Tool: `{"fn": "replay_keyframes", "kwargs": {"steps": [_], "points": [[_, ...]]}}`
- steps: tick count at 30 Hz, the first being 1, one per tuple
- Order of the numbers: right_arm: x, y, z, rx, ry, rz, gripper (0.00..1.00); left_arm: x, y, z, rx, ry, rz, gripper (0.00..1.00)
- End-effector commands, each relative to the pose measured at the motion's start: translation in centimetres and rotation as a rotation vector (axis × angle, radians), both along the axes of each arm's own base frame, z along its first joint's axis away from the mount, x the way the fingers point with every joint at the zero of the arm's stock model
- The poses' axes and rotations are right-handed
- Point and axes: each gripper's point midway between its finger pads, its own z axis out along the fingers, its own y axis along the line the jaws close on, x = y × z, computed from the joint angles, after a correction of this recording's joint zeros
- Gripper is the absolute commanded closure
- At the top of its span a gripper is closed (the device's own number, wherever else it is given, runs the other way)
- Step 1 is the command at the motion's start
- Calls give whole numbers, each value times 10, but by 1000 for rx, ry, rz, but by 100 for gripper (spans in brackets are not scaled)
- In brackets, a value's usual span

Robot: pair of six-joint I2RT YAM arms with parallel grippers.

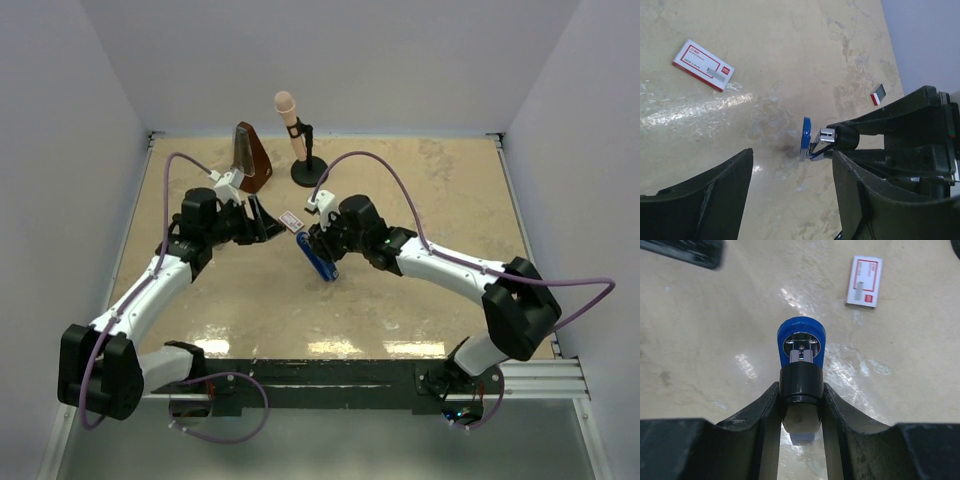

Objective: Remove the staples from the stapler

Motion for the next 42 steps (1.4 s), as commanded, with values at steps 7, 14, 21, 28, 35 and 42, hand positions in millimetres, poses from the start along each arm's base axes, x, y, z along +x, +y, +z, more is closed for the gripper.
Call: {"fn": "replay_keyframes", "kwargs": {"steps": [7, 14, 21, 28, 35, 42], "points": [[-6, 43, 64, 238, -116, 31, 100, -8, -25, -22, -129, 73, -100, 43], [-8, 47, 57, 234, -103, 40, 100, -9, -30, -38, -106, 91, -105, 43], [-11, 53, 51, 226, -83, 73, 100, -8, -34, -51, -84, 114, -103, 48], [-14, 58, 36, 201, -45, 91, 100, -5, -37, -48, -91, 96, -103, 59], [-14, 61, 30, 180, -21, 91, 100, -7, -39, -48, -97, 94, -116, 74], [-13, 59, 38, 190, -30, 76, 100, -11, -43, -51, -101, 107, -139, 83]]}}
